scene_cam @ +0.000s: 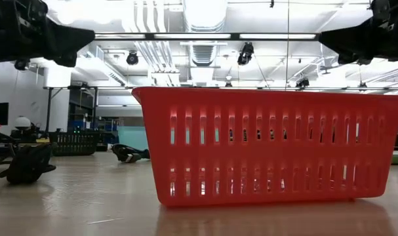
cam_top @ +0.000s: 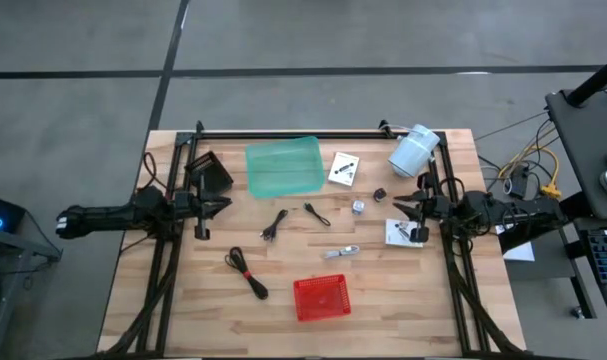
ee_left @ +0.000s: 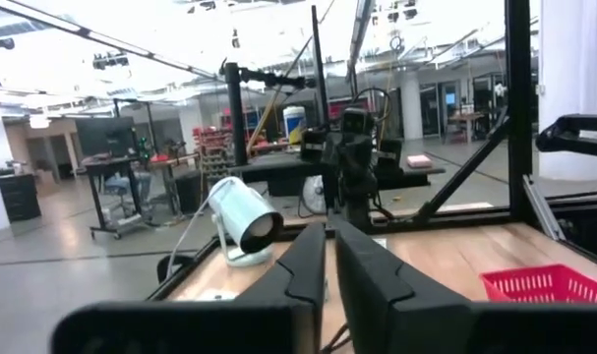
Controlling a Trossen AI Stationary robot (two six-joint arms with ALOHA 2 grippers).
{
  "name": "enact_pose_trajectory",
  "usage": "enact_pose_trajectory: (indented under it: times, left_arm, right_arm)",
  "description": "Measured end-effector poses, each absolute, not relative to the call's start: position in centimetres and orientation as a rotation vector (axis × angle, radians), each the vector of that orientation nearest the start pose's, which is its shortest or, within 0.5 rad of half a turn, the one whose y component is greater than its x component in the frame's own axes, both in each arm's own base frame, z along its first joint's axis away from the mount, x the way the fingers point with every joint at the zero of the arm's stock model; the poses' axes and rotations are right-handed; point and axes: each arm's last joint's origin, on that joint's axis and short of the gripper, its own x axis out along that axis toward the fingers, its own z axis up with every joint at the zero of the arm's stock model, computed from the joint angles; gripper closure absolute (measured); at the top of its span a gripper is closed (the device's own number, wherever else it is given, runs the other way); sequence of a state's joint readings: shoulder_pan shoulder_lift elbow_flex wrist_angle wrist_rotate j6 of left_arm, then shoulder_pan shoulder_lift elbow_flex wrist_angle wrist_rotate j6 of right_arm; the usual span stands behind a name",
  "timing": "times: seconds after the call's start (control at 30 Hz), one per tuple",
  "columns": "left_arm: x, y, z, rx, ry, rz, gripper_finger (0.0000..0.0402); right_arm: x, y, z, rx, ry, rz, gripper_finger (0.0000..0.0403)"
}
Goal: Pick and place items into bin
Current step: Put the white charger cable into the green bin
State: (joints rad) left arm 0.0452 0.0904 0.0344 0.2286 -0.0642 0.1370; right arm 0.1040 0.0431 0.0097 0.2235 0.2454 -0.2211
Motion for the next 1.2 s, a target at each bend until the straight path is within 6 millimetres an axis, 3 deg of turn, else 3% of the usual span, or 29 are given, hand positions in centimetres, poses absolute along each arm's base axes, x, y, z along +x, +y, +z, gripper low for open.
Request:
enact_pose_trajectory:
  times: [0.2, 0.37, 0.87, 1.2]
  left_arm:
    - [10.9, 0.7, 19.4, 0.135, -0.192, 0.123, 0.0266]
    - [11.8, 0.7, 18.9, 0.134, -0.202, 0.123, 0.0205]
    - [14.2, 0.8, 18.0, 0.065, -0.159, 0.113, 0.0194]
    - [14.7, 0.8, 18.4, 0.064, -0.221, 0.114, 0.0194]
  right_arm:
    - [10.2, 0.4, 18.6, -0.18, -0.176, -0.144, 0.0225]
    - [10.8, 0.7, 18.8, -0.189, -0.193, -0.074, 0.0181]
    - [12.9, 0.9, 17.1, -0.108, -0.018, -0.043, 0.0177]
    - [16.1, 1.5, 19.2, -0.129, 0.181, 0.037, 0.0177]
